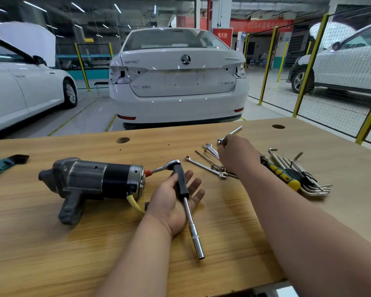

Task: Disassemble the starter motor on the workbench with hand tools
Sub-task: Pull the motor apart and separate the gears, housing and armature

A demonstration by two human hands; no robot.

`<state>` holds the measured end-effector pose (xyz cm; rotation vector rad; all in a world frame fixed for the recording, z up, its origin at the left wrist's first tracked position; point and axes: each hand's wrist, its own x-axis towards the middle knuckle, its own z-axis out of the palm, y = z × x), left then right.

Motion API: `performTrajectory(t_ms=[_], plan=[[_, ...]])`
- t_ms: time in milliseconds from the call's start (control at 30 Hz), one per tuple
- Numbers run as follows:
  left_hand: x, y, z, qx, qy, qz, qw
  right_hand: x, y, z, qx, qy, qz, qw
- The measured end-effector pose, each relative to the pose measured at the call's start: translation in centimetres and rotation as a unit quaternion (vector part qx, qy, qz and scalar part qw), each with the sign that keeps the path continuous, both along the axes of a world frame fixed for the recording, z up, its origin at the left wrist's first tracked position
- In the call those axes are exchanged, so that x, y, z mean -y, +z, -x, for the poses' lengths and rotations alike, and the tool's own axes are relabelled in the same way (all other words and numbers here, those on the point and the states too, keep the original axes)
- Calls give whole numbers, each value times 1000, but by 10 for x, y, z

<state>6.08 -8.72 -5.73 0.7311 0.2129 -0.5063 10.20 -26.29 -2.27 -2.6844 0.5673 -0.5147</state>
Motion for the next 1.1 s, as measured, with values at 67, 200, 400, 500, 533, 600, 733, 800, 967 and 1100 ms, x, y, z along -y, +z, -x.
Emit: performTrajectory(t_ms=[67,200,400,500,533,600,733,800,967,1100], plan=[[-1,0,1,9,1,-6,1000,-10,-5,19,50,36,-77,995],[-1,5,10,44,-27,-23,998,-39,-15,46,20,125,-219,967],[-9,15,21,82,-135,-108,982,-47,-26,59,139,164,-296,931],[-11,25,26,202,-209,-269,918,-44,-24,63,137,231,-354,896],[-12,32,27,259,-227,-329,879,-43,-22,64,145,250,-361,886],[-12,45,23,391,-205,-493,750,-42,-19,65,188,265,-362,874],[-22,63,16,624,-32,-702,342,-41,-16,69,298,251,-251,886],[-29,66,15,685,50,-670,282,-42,-16,71,325,259,-246,876],[-39,54,11,687,119,-652,299,-51,-10,82,317,338,-423,778],[-41,54,4,682,144,-641,322,-46,-2,87,212,376,-583,688]])
